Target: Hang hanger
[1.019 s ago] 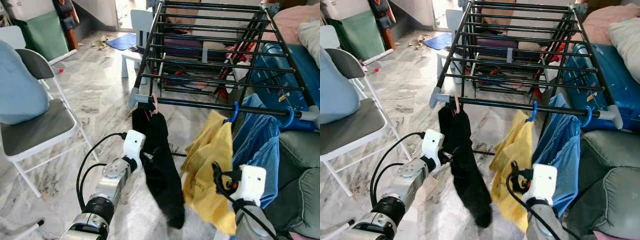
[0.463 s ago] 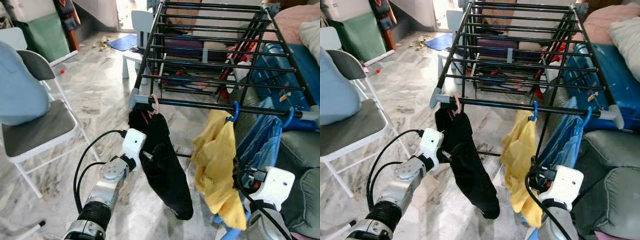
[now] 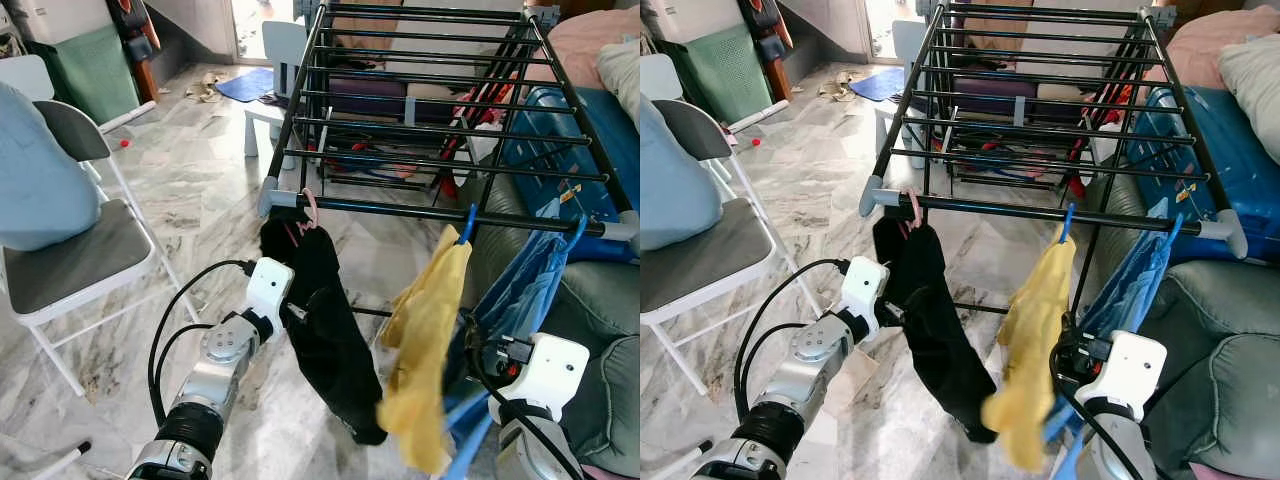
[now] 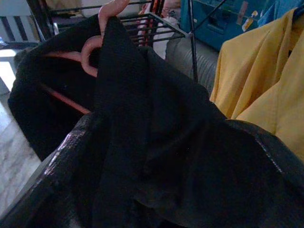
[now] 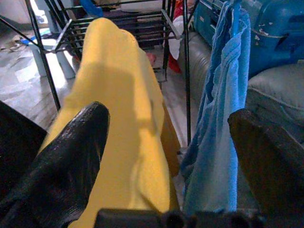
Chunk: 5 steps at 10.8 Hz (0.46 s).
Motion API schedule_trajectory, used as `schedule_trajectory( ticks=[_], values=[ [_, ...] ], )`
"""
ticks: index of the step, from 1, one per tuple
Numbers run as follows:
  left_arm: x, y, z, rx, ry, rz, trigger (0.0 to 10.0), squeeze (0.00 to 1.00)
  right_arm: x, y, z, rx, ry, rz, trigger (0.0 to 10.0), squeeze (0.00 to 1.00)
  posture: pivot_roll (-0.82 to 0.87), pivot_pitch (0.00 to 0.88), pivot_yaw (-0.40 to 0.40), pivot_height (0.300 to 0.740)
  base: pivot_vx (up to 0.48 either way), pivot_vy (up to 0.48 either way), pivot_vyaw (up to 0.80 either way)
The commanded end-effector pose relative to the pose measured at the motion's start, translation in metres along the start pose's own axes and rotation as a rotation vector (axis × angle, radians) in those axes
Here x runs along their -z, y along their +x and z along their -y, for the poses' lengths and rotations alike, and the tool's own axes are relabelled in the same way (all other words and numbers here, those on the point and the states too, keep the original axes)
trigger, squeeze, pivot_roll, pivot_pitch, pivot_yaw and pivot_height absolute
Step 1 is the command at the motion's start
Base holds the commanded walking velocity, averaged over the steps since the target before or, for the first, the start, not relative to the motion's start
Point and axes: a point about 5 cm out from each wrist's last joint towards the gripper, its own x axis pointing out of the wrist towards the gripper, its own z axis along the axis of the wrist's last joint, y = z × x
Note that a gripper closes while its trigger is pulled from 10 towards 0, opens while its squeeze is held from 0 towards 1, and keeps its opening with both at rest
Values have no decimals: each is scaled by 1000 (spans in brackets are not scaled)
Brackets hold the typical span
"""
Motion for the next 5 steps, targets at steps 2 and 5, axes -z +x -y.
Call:
schedule_trajectory(
  ticks=[2,5],
  values=[
    [-3,-1,0,4,19,12,10000,0,-5,0,0,6,4,25,10000,1000,13,0,-8,740,0,0,0],
    [2,-7,-1,-30,8,-2,10000,0,2,-6,-3,-16,-10,1,10000,0,8,0,-19,740,0,0,0]
  ],
)
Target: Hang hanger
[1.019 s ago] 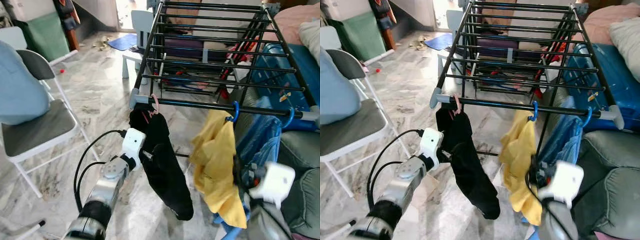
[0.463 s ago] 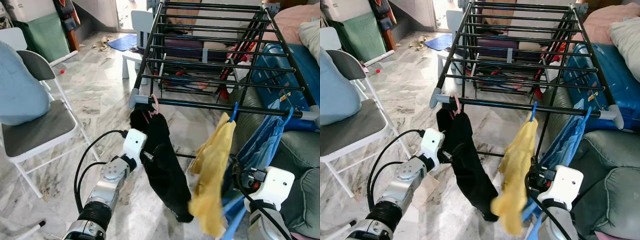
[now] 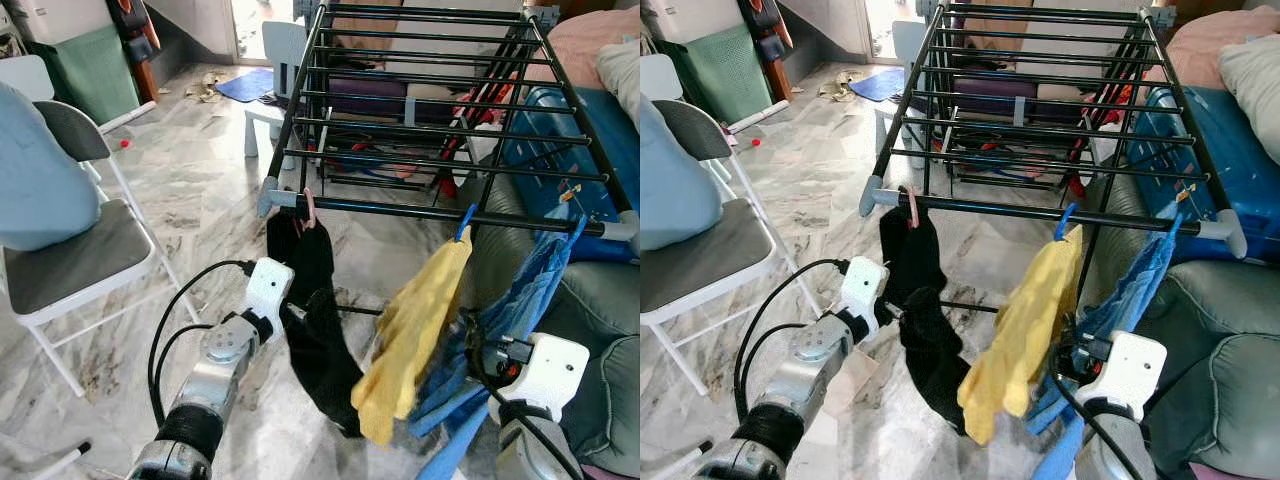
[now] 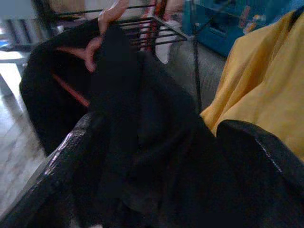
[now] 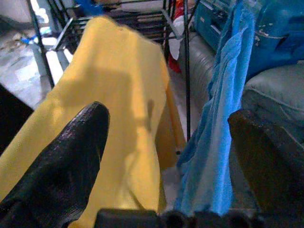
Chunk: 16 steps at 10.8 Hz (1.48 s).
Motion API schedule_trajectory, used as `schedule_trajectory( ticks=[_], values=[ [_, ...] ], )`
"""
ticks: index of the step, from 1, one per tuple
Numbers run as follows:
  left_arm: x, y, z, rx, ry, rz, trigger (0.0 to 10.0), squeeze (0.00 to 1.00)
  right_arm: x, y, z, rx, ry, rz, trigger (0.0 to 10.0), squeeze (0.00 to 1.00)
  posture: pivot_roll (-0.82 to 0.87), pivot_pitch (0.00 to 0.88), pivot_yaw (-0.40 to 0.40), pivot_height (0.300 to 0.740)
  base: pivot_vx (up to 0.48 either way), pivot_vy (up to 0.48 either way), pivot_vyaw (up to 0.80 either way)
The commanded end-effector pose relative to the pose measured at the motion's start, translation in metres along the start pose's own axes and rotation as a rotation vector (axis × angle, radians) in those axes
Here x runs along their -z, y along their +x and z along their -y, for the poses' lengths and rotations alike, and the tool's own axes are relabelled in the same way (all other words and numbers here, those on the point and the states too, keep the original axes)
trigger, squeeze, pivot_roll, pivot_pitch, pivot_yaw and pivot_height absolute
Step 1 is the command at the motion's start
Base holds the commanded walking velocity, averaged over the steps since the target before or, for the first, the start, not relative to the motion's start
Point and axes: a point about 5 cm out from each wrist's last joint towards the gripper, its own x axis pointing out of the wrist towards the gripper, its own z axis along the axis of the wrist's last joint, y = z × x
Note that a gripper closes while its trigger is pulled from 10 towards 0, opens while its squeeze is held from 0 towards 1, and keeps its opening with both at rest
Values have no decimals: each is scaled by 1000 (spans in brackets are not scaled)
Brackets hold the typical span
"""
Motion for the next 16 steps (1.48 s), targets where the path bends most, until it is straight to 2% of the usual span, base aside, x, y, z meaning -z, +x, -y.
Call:
schedule_trajectory(
  ticks=[1,5,11,14,16],
  values=[
    [9,-7,-4,-47,-16,-36,10000,0,5,-6,-6,-39,-13,-20,10000,0,8,0,-19,740,0,0,0],
    [7,-7,-3,-52,-23,-41,10000,0,7,-6,-8,-51,-13,-28,10000,0,10,0,-19,740,0,0,0],
    [8,-8,0,-51,-13,-50,10000,0,10,-7,-9,-51,-11,-45,10000,0,7,0,-17,740,0,473,0],
    [9,-8,2,-55,-6,-65,10000,0,11,-6,-10,-52,-12,-47,10000,0,7,0,-17,740,0,0,0],
    [9,-7,3,-59,-11,-64,10000,0,11,-5,-11,-55,-11,-47,10000,0,5,0,-16,740,-341,0,0]
  ],
)
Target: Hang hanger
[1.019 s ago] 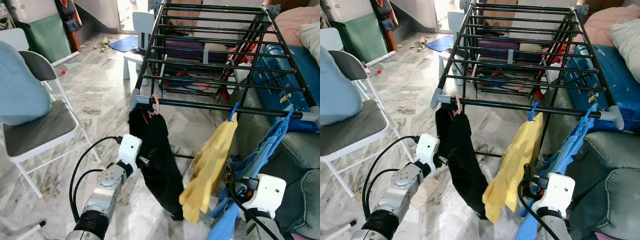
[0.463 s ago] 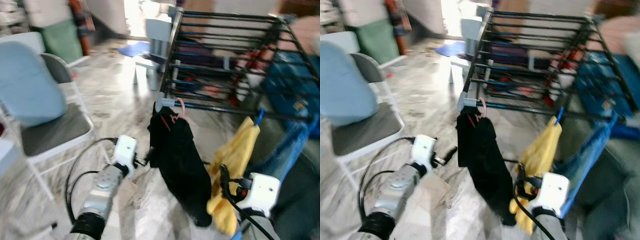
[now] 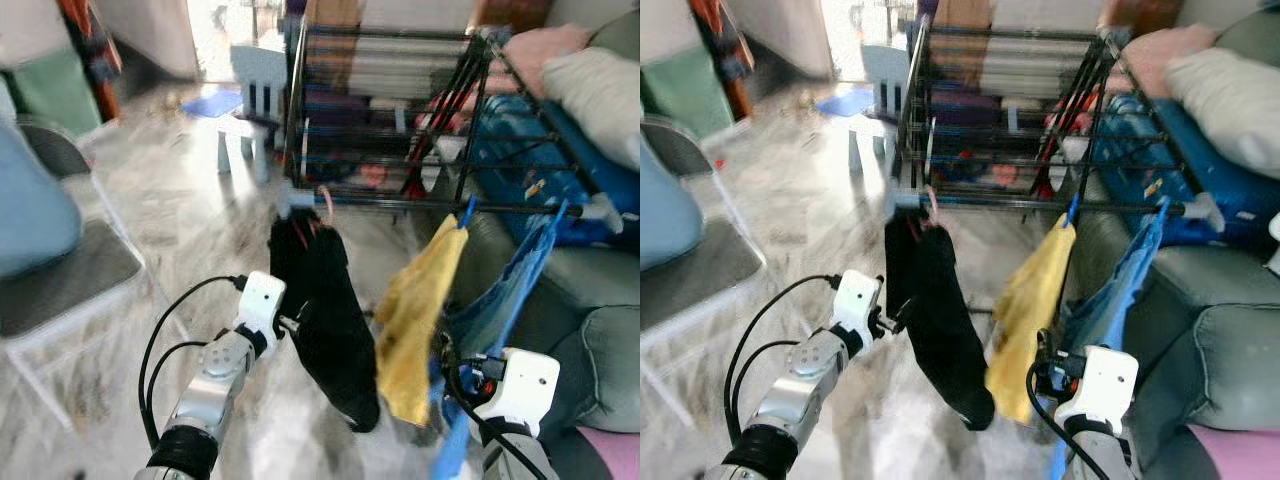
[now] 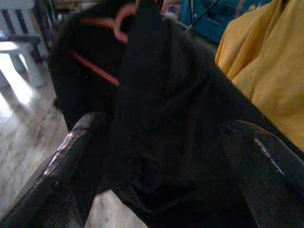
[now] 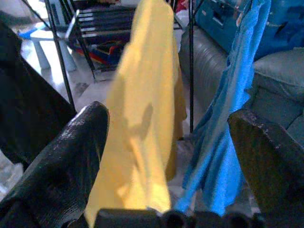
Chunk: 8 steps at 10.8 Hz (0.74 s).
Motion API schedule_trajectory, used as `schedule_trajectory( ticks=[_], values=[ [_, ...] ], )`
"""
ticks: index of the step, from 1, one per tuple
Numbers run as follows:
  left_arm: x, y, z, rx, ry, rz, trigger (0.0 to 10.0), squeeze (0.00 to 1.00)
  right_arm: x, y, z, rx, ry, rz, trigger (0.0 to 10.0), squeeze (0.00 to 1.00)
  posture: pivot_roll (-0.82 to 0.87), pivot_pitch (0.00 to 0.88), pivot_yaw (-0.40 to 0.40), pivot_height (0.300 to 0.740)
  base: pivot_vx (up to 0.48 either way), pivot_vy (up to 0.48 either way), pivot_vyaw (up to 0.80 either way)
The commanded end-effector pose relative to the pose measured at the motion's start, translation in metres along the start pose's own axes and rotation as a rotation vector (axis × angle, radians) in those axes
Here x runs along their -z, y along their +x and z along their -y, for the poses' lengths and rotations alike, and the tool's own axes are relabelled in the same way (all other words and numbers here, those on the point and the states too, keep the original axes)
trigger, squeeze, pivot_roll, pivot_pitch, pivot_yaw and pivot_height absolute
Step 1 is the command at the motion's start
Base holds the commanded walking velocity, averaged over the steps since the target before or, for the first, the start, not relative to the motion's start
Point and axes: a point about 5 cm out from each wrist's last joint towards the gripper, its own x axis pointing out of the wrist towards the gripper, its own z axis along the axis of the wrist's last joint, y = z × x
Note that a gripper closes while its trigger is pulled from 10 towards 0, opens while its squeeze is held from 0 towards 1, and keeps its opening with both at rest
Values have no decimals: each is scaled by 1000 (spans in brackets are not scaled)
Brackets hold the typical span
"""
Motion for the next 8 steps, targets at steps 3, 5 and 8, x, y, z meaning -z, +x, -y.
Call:
schedule_trajectory(
  ticks=[3,5,8],
  values=[
    [-2,1,0,-3,11,-5,10000,0,1,0,2,7,-2,-8,10000,0,3,0,-16,740,-406,0,0],
    [-3,3,1,3,11,1,10000,0,2,1,2,7,-3,-9,10000,0,1,0,-15,740,-367,0,0],
    [-4,5,0,-2,-5,4,10000,0,2,2,3,7,-4,-10,10000,0,-1,0,-15,740,-120,0,0]
  ],
)
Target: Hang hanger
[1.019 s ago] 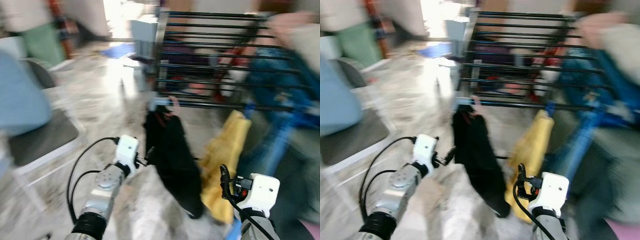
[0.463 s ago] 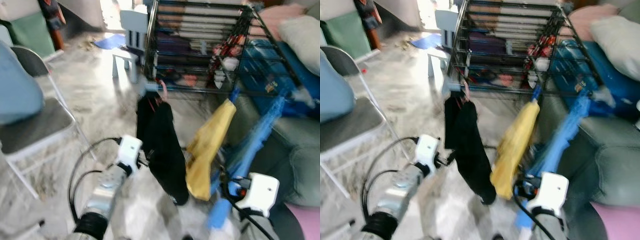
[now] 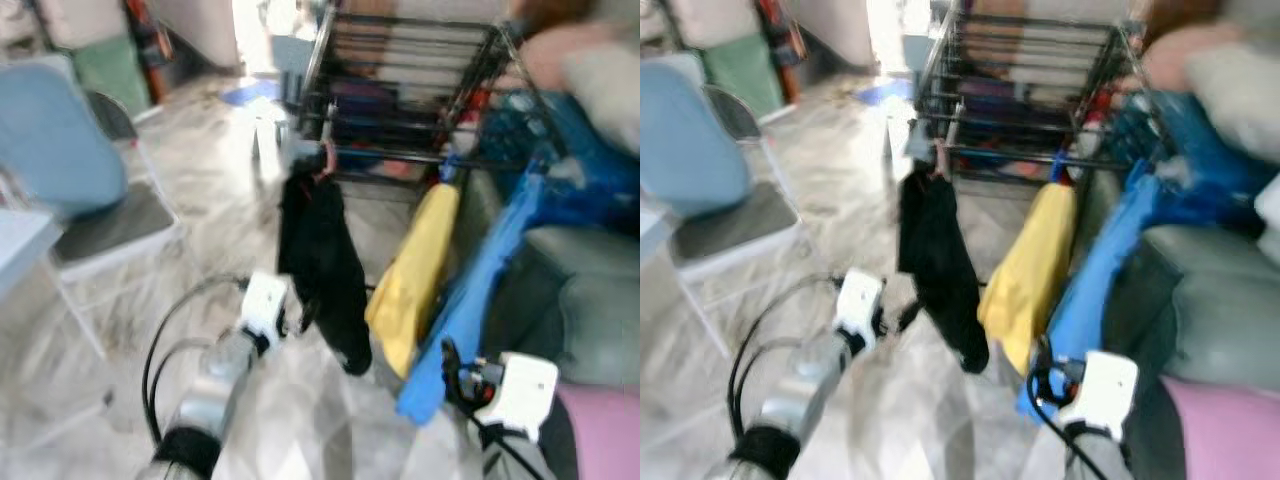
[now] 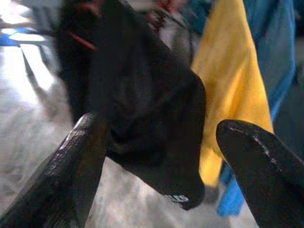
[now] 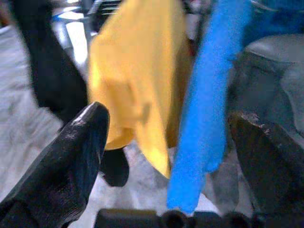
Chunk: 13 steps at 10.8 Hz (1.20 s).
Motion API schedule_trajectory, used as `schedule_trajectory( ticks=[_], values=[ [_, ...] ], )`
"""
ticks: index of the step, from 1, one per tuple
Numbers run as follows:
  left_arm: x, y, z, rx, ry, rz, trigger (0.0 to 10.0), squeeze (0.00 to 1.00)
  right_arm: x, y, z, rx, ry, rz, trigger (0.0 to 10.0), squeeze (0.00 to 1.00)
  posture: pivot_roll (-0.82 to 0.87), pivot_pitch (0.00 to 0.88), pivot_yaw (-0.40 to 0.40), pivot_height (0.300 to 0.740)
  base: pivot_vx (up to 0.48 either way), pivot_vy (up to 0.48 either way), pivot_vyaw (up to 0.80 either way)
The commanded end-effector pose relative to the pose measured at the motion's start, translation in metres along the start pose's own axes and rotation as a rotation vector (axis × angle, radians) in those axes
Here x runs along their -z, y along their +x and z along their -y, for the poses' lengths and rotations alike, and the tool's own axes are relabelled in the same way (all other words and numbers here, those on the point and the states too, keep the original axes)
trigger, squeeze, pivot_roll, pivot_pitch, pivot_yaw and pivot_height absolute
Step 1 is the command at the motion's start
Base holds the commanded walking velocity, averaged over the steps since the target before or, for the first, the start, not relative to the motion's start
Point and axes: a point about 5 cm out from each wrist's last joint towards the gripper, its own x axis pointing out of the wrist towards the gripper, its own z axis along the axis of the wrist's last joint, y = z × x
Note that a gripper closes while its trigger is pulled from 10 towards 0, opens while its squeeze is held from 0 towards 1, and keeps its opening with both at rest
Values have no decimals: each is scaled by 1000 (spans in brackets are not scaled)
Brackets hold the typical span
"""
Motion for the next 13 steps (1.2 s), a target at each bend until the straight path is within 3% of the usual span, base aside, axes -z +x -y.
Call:
schedule_trajectory(
  ticks=[1,7,13],
  values=[
    [8,-3,-5,-20,-10,-41,10000,0,-4,3,-2,-11,3,14,10000,0,-2,0,-17,740,0,0,0],
    [6,1,-8,-15,-10,-32,10000,0,-4,3,-3,-17,3,14,10000,0,-6,0,-15,740,0,455,0],
    [26,-6,-17,-69,-30,-110,10000,0,6,4,-2,-20,5,-15,10000,0,0,0,-16,740,0,0,0]
  ],
)
